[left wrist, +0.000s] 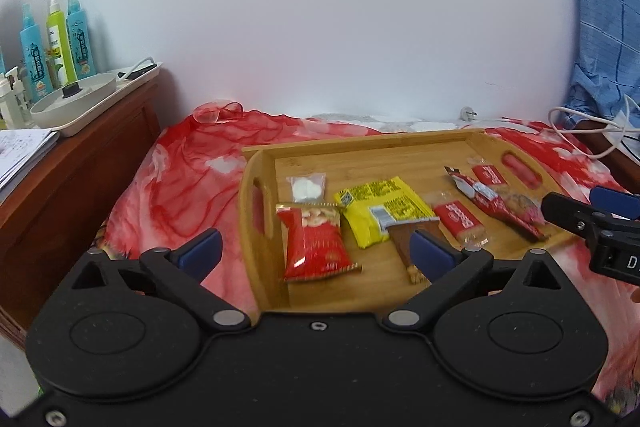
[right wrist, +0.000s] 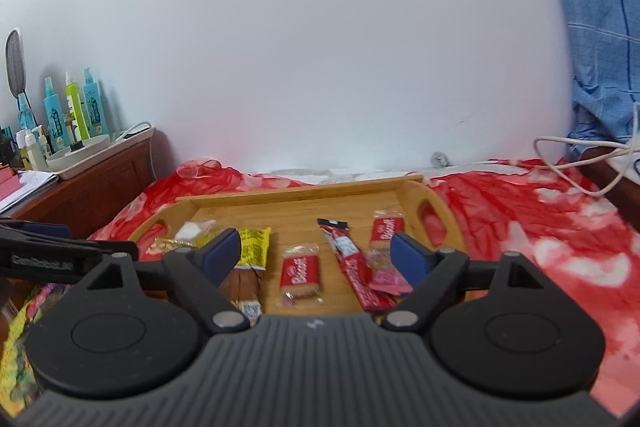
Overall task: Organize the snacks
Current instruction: 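Move both open tools back toward the remaining snacks beside the tray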
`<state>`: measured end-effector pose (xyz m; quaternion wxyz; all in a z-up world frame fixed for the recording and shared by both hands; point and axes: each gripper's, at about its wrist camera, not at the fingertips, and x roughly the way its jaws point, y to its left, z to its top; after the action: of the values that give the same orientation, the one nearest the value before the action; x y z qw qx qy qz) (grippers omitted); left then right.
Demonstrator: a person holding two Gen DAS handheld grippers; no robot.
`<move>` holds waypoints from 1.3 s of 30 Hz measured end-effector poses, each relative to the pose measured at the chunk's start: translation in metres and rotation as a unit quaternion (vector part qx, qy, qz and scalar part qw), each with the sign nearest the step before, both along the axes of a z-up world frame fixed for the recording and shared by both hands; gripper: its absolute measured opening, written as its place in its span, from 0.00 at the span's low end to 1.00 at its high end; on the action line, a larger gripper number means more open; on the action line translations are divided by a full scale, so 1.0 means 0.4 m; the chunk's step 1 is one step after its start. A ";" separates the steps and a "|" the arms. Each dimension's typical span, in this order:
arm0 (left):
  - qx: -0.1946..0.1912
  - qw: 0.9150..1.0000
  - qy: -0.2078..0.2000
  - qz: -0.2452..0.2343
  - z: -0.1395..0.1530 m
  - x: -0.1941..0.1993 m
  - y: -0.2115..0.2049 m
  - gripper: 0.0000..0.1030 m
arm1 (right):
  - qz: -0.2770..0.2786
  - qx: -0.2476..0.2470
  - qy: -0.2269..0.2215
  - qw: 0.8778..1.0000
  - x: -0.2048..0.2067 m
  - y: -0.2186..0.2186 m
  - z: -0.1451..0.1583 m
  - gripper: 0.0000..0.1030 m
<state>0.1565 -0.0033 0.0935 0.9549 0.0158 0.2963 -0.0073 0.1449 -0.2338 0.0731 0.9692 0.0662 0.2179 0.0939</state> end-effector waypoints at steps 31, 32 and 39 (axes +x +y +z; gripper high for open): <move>-0.018 0.999 0.023 0.022 -0.145 -0.166 0.036 0.98 | -0.044 -0.040 0.035 0.998 -0.182 0.016 -0.097 0.72; -0.018 0.999 0.021 0.022 -0.147 -0.161 0.035 0.97 | -0.049 -0.040 0.038 0.997 -0.181 0.017 -0.101 0.69; -0.029 0.999 0.022 0.016 -0.163 -0.115 0.032 0.94 | -0.056 -0.038 0.055 0.996 -0.168 0.028 -0.122 0.58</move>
<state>0.1106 0.0094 0.0284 0.9481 -0.0168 0.3175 -0.0005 0.0778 -0.2227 0.0243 0.9613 0.0468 0.2699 0.0277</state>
